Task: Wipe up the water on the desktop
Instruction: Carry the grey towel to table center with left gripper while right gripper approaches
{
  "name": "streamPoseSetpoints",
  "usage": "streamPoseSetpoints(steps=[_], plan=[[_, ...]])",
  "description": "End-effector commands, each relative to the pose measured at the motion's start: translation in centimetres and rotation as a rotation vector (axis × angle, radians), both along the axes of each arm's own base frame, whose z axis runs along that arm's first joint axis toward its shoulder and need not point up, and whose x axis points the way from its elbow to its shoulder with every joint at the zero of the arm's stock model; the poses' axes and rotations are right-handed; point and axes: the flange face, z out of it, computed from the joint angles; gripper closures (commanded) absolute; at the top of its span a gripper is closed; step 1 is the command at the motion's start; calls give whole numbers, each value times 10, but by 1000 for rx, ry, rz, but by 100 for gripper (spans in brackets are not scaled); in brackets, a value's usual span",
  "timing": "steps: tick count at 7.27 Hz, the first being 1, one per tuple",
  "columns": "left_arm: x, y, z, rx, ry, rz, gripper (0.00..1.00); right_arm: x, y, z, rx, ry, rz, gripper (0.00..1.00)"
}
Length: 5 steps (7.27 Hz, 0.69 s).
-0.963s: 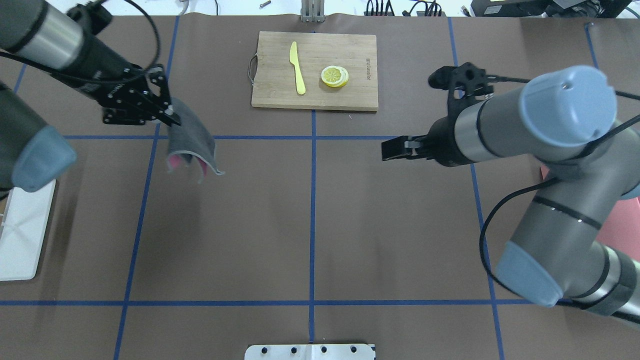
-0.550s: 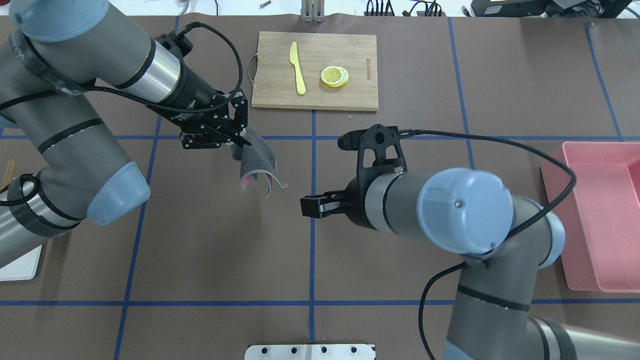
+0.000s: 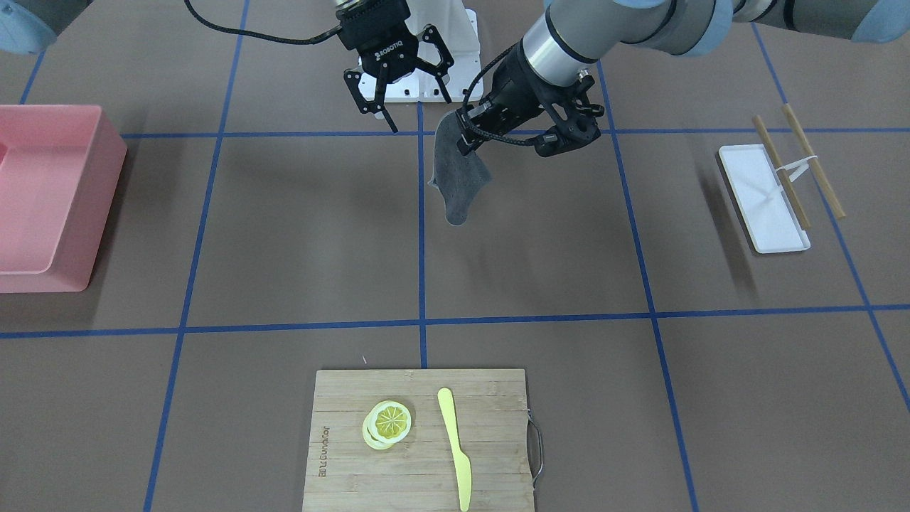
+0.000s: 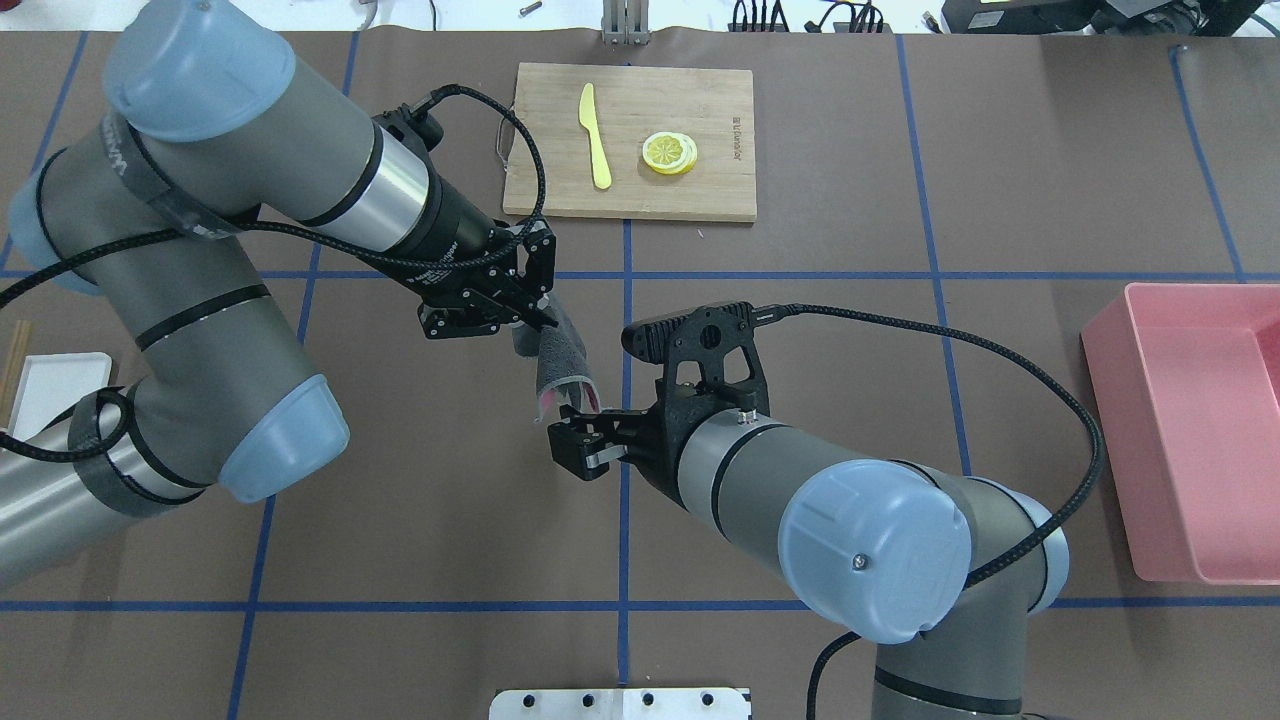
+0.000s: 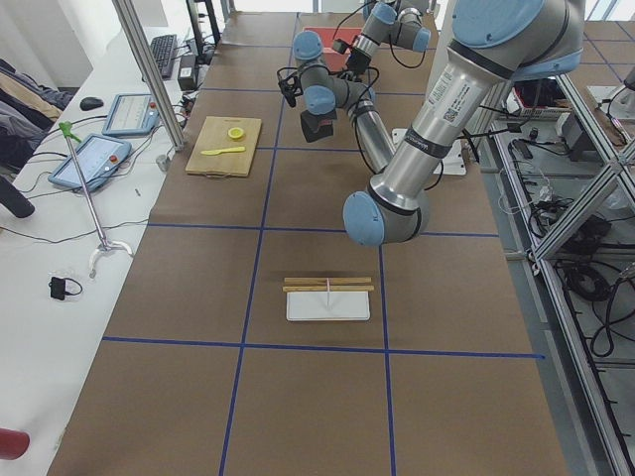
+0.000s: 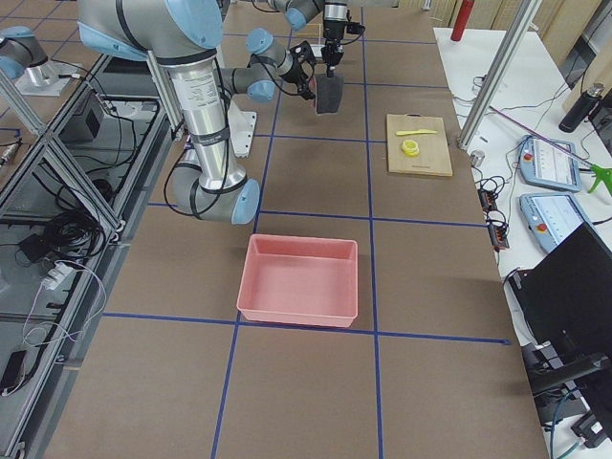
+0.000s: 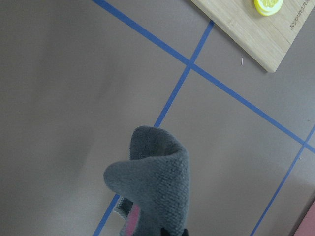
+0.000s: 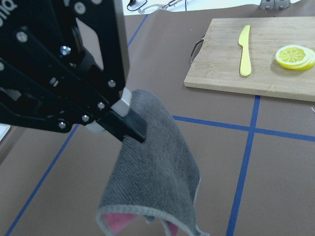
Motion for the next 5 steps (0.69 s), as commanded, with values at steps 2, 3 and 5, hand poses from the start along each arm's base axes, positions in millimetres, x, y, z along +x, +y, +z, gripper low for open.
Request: streamPoseSetpoints(steps=[2, 3, 5], plan=[[7, 16, -18, -24, 34, 1, 100, -14, 14, 4, 54, 37, 2, 8], [8, 22, -22, -29, 42, 7, 100, -19, 19, 5, 60, 42, 13, 9], [8, 33, -27, -34, 56, 17, 100, -22, 20, 9, 64, 54, 27, 14]])
